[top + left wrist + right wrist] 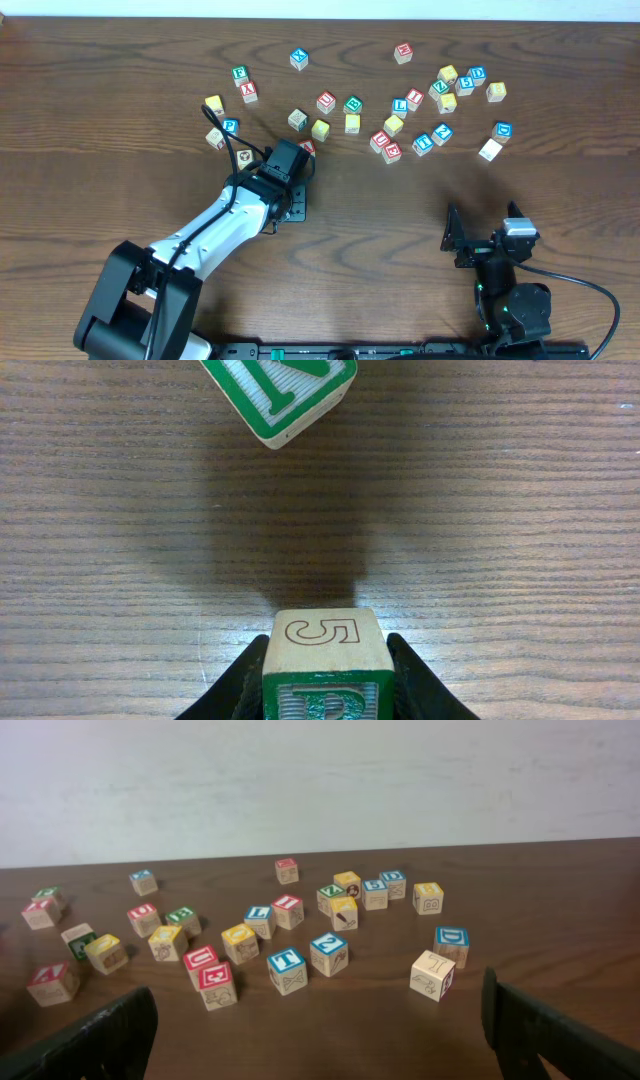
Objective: Spell out ROBOT
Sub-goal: 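Lower the R block onto the table with the left gripper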
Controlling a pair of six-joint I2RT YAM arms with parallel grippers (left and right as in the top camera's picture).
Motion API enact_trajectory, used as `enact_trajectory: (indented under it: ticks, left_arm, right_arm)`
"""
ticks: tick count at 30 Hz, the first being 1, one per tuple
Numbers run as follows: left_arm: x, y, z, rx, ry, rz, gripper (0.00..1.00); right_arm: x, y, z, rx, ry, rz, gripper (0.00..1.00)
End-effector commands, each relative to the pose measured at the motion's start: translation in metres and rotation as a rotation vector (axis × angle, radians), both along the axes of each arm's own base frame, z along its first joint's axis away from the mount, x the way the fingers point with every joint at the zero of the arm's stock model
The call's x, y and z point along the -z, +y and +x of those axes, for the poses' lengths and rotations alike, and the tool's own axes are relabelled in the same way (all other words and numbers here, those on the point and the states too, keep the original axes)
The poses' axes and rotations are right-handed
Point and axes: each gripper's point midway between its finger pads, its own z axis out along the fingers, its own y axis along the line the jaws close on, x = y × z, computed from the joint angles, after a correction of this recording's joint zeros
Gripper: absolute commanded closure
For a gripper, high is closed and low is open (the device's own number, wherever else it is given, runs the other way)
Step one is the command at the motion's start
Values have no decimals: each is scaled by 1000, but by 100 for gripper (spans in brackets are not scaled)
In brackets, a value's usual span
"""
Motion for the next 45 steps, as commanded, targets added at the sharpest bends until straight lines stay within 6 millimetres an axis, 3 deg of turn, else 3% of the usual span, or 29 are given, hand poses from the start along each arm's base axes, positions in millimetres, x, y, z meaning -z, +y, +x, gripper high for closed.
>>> enact_trajectory:
  ticks: [1, 25, 36, 45]
  left_arm:
    - [7, 3, -3, 1, 12, 22, 92]
    - [6, 5, 3, 20, -17, 39, 92]
    - [31, 8, -4, 21, 50, 73, 92]
    - [31, 7, -1, 21, 41, 68, 92]
  right_arm:
    - [2, -1, 0, 2, 4, -14, 1]
    - [2, -1, 0, 2, 6, -14, 1]
    - [2, -1, 0, 2, 7, -14, 1]
    - [3, -1, 0, 2, 10, -15, 1]
